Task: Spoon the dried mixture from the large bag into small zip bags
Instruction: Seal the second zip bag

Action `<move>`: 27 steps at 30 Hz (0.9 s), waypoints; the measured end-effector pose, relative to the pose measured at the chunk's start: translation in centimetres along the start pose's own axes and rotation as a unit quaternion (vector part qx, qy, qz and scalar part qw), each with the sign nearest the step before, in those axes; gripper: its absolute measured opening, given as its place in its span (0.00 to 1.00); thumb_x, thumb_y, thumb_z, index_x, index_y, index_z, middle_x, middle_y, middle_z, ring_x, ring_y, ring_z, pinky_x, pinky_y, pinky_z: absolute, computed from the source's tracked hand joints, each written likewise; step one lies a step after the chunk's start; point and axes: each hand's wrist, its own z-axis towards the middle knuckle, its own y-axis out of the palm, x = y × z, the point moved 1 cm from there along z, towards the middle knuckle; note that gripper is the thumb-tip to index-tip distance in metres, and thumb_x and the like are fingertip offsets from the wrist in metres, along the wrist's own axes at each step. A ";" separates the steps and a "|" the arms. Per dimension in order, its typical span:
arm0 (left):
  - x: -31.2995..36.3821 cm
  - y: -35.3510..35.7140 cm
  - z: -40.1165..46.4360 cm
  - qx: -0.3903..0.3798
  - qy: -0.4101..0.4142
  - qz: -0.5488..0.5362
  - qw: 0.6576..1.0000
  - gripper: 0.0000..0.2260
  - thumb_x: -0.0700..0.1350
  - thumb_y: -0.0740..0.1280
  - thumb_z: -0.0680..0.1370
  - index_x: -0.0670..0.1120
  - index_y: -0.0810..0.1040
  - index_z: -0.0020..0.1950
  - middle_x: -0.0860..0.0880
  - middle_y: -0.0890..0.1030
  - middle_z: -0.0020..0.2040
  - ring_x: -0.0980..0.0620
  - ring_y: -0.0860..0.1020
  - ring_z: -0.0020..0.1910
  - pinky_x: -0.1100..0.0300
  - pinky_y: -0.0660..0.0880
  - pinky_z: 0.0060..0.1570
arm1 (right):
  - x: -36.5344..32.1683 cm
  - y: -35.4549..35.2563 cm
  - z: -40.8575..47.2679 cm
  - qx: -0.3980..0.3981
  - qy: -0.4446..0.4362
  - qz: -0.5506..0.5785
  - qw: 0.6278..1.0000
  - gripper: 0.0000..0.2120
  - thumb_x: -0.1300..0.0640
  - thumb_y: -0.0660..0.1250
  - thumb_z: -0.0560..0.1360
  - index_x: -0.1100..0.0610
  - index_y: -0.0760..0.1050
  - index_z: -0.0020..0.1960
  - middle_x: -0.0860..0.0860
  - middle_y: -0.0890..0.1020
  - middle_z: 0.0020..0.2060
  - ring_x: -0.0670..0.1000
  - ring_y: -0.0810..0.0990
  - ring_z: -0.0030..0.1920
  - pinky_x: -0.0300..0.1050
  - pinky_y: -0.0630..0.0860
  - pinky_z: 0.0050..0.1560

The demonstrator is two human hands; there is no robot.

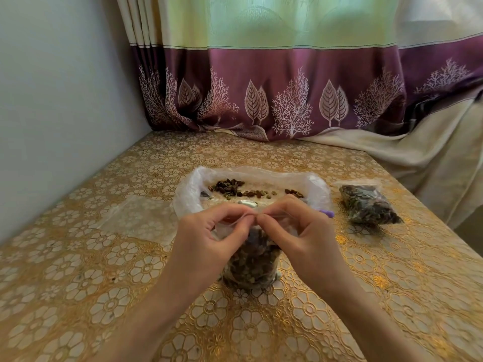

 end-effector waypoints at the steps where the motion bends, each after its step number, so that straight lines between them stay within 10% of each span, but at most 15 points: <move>1: 0.0 0.0 0.0 0.003 -0.004 -0.001 1.000 0.06 0.46 0.67 0.71 0.54 0.81 0.46 0.61 0.83 0.43 0.64 0.80 0.43 0.75 0.73 0.42 | 0.0 0.0 0.0 0.000 -0.001 0.000 1.000 0.04 0.61 0.70 0.72 0.53 0.80 0.42 0.50 0.81 0.38 0.47 0.80 0.41 0.36 0.76 0.43; 27: -0.7 -2.4 1.1 0.003 -0.055 -0.015 0.998 0.03 0.45 0.72 0.65 0.48 0.82 0.38 0.54 0.84 0.34 0.58 0.79 0.28 0.74 0.72 0.28 | 0.0 -2.3 0.9 0.008 0.102 0.116 0.988 0.04 0.53 0.71 0.63 0.51 0.83 0.37 0.48 0.83 0.33 0.45 0.81 0.33 0.33 0.76 0.32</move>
